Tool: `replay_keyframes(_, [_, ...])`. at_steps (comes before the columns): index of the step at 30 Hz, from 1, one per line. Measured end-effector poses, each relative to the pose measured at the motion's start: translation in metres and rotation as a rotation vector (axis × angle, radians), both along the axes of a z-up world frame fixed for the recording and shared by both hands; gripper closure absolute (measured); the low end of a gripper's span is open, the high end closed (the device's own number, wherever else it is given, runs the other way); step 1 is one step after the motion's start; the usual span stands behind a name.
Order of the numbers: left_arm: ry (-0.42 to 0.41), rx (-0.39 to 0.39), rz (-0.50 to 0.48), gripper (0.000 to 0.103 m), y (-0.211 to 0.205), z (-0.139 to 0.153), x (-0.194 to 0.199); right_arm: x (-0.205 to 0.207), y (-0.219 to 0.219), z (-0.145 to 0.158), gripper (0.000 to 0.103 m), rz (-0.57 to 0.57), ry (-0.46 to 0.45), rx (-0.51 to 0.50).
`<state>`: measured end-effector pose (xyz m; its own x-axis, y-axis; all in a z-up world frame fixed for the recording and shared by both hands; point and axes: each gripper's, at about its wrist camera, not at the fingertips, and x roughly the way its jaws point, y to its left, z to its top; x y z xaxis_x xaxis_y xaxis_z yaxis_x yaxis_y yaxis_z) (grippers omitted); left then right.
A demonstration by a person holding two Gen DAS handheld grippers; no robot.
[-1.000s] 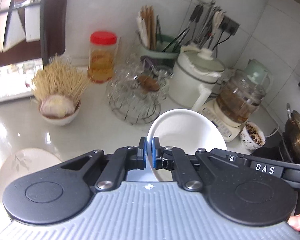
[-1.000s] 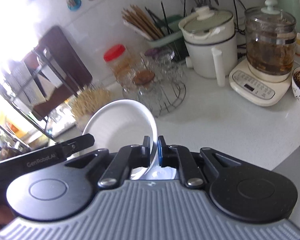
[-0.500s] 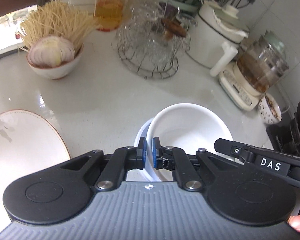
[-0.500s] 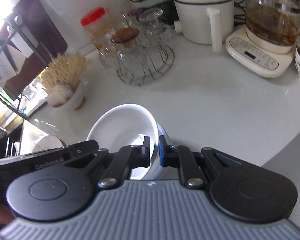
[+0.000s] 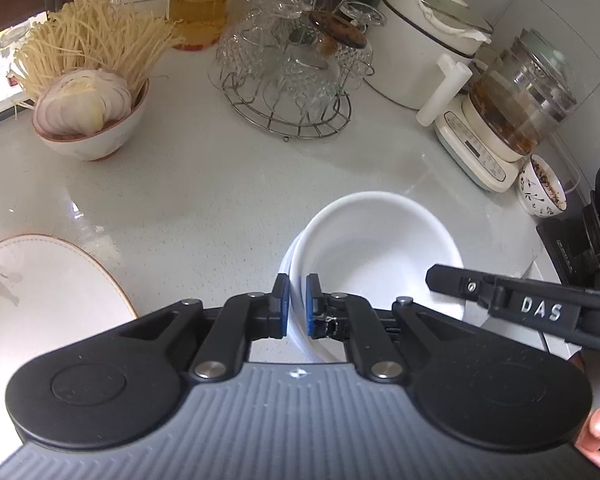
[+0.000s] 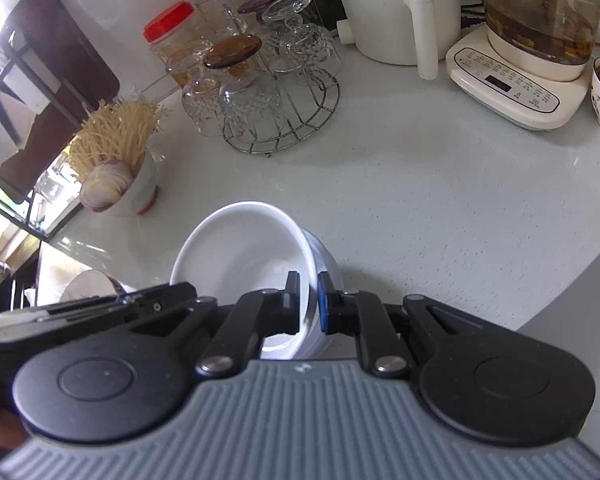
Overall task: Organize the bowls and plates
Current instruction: 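Open both tools to release the white ceramic bowl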
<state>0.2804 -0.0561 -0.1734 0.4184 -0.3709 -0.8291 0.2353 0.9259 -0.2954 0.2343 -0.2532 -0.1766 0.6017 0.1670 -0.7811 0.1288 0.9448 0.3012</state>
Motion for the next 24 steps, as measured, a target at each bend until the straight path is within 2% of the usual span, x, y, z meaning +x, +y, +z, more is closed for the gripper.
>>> replay_keyframes(2, [0.021, 0.008, -0.001, 0.095, 0.001, -0.003, 0.002, 0.0, -0.001, 0.003, 0.09, 0.0, -0.016, 0.003])
replay_keyframes(3, [0.02, 0.011, 0.001, 0.089, 0.002, -0.003, 0.002, 0.0, -0.001, 0.004, 0.087, -0.003, -0.022, 0.003])
replay_keyframes(4, [0.02, 0.01, 0.003, 0.085, 0.004, -0.004, 0.001, 0.0, -0.002, 0.005, 0.076, -0.01, -0.029, 0.005])
replay_keyframes(5, [0.024, 0.008, 0.007, 0.072, 0.005, -0.004, 0.002, 0.0, -0.004, 0.005, 0.057, -0.016, -0.039, 0.012])
replay_keyframes(6, [0.025, 0.007, 0.012, 0.059, 0.007, -0.004, 0.002, -0.001, -0.006, 0.006, 0.048, -0.024, -0.052, 0.018])
replay_keyframes(7, [0.019, 0.008, 0.016, 0.056, 0.008, -0.004, 0.002, -0.001, -0.008, 0.006, 0.039, -0.034, -0.066, 0.019])
replay_keyframes(9, [0.018, 0.011, 0.011, 0.055, 0.008, -0.005, 0.003, 0.0, -0.012, 0.004, 0.037, -0.051, -0.073, 0.017])
replay_keyframes(14, [0.048, -0.019, 0.018, 0.055, 0.007, -0.015, 0.008, 0.006, -0.022, -0.015, 0.037, -0.084, -0.016, 0.069])
replay_keyframes(20, [0.066, -0.023, 0.066, 0.056, 0.007, -0.024, 0.009, 0.006, -0.022, -0.038, 0.038, -0.086, 0.042, 0.144])
replay_keyframes(24, [0.095, -0.043, 0.055, 0.057, 0.007, -0.031, 0.011, 0.004, -0.02, -0.048, 0.038, -0.079, 0.061, 0.183])
